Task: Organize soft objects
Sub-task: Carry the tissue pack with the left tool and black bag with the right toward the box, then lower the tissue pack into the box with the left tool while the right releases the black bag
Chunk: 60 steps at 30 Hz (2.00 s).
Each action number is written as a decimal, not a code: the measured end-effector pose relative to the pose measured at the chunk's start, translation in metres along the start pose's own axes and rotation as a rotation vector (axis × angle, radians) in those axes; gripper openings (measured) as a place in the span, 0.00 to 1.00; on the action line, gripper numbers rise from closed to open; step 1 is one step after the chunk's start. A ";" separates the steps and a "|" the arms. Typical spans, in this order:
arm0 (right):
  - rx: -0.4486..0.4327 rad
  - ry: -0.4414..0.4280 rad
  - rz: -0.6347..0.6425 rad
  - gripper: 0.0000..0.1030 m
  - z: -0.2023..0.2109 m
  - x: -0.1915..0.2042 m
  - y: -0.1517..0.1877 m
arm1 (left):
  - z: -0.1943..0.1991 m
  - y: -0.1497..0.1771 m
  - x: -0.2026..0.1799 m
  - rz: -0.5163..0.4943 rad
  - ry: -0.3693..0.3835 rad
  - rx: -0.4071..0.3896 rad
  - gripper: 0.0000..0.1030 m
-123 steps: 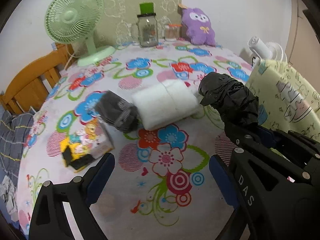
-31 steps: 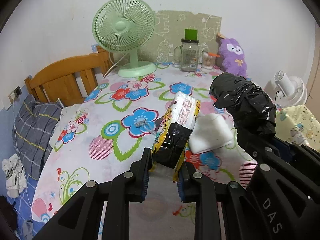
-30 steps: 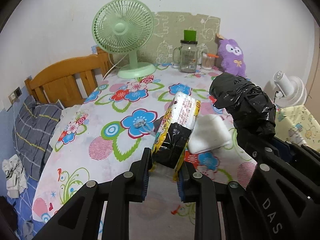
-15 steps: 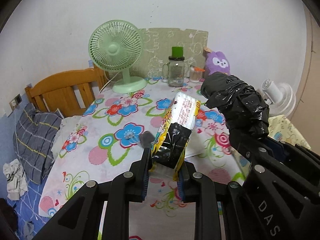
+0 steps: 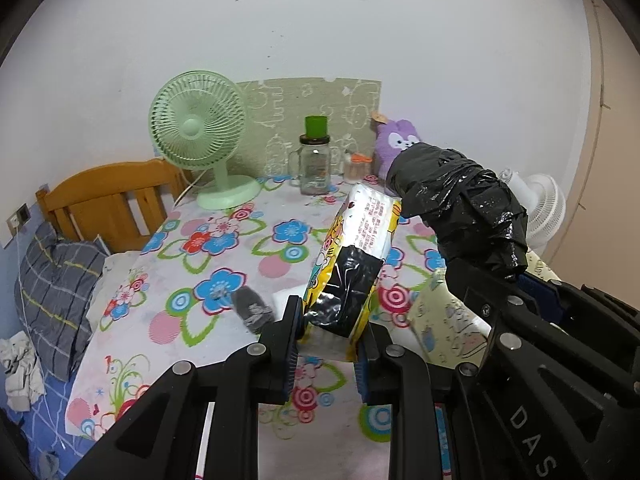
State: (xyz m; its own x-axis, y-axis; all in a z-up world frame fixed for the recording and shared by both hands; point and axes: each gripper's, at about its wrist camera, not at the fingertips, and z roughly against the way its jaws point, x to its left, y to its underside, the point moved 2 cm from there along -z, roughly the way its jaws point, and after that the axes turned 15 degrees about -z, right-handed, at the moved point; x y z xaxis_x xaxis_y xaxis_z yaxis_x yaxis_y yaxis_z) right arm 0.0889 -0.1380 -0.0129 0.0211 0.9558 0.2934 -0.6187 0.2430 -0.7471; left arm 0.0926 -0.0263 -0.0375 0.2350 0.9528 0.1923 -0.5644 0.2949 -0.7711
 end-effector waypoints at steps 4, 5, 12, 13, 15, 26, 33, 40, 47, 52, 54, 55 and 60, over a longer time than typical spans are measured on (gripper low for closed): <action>-0.007 0.017 -0.010 0.20 0.003 -0.016 -0.005 | -0.004 -0.006 -0.019 0.008 0.043 -0.021 0.21; -0.011 0.025 -0.010 0.20 0.005 -0.021 -0.007 | -0.005 -0.007 -0.023 0.007 0.051 -0.024 0.21; -0.017 0.057 -0.025 0.20 0.009 -0.054 -0.012 | -0.012 -0.017 -0.056 -0.027 0.087 -0.026 0.21; -0.017 0.065 -0.027 0.20 0.009 -0.059 -0.013 | -0.013 -0.018 -0.060 -0.032 0.093 -0.025 0.21; -0.018 0.077 -0.031 0.20 0.009 -0.067 -0.013 | -0.017 -0.019 -0.070 -0.043 0.105 -0.020 0.21; -0.013 0.158 -0.083 0.20 0.004 -0.116 -0.014 | -0.038 -0.027 -0.114 -0.090 0.179 0.004 0.22; 0.012 0.213 -0.130 0.20 -0.003 -0.144 -0.010 | -0.052 -0.026 -0.137 -0.131 0.222 0.033 0.23; 0.062 0.244 -0.158 0.20 -0.017 -0.161 0.000 | -0.071 -0.016 -0.153 -0.153 0.256 0.094 0.27; 0.083 0.259 -0.181 0.20 -0.025 -0.171 0.004 | -0.073 -0.017 -0.160 -0.191 0.230 0.077 0.48; 0.090 0.260 -0.202 0.24 -0.028 -0.177 0.002 | -0.075 -0.019 -0.165 -0.204 0.266 0.070 0.66; 0.094 0.264 -0.205 0.27 -0.030 -0.179 0.002 | -0.077 -0.020 -0.166 -0.209 0.263 0.069 0.67; 0.094 0.267 -0.207 0.30 -0.031 -0.179 0.001 | -0.078 -0.021 -0.166 -0.213 0.261 0.070 0.68; 0.097 0.281 -0.224 0.39 -0.038 -0.181 0.002 | -0.083 -0.022 -0.163 -0.230 0.238 0.075 0.68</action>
State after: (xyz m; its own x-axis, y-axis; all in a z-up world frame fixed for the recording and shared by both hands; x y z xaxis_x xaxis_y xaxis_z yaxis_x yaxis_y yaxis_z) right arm 0.1139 -0.3042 -0.0898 0.3707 0.8921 0.2582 -0.6455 0.4474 -0.6190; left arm 0.1324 -0.1942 -0.1024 0.5363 0.8196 0.2018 -0.5300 0.5130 -0.6752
